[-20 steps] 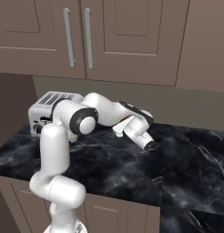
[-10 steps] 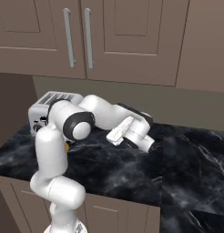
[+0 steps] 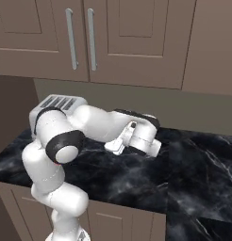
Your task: Place the liquor and beer on the top shelf of the fridge to keep them out of children's reach, and place the orange on lower shelves for easy access.
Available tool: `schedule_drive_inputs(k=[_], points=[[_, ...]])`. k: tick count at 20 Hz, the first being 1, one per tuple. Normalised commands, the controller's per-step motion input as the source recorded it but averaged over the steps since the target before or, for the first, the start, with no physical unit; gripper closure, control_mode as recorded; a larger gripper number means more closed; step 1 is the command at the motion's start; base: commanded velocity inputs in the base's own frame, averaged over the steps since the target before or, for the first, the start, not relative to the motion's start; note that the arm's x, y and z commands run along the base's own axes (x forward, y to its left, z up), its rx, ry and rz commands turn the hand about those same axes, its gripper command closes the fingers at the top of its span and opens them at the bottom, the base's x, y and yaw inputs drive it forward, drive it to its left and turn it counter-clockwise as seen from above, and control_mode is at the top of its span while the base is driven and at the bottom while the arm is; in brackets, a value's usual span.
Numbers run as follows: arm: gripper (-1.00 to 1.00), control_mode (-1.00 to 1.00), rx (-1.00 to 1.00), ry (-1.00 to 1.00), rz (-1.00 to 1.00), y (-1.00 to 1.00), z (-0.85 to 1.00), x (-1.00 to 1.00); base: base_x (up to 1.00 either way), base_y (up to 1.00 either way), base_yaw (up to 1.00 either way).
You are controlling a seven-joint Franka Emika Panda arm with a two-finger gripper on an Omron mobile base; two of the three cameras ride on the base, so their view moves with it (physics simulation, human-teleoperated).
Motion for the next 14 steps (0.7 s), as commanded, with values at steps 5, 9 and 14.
schedule_drive_inputs(k=[5, 9, 14], points=[[1.0, -1.0, 0.0, -0.01, 0.07, 0.33, 0.53, -1.0, 0.0, 0.0, 0.0], [1.0, -1.0, 0.0, 0.0, -0.02, 0.56, 0.51, -0.9, 0.0, 0.0, 0.0], [1.0, -1.0, 0.0, 0.01, -0.14, 0.47, 0.6, -0.73, 0.0, 0.0, 0.0]])
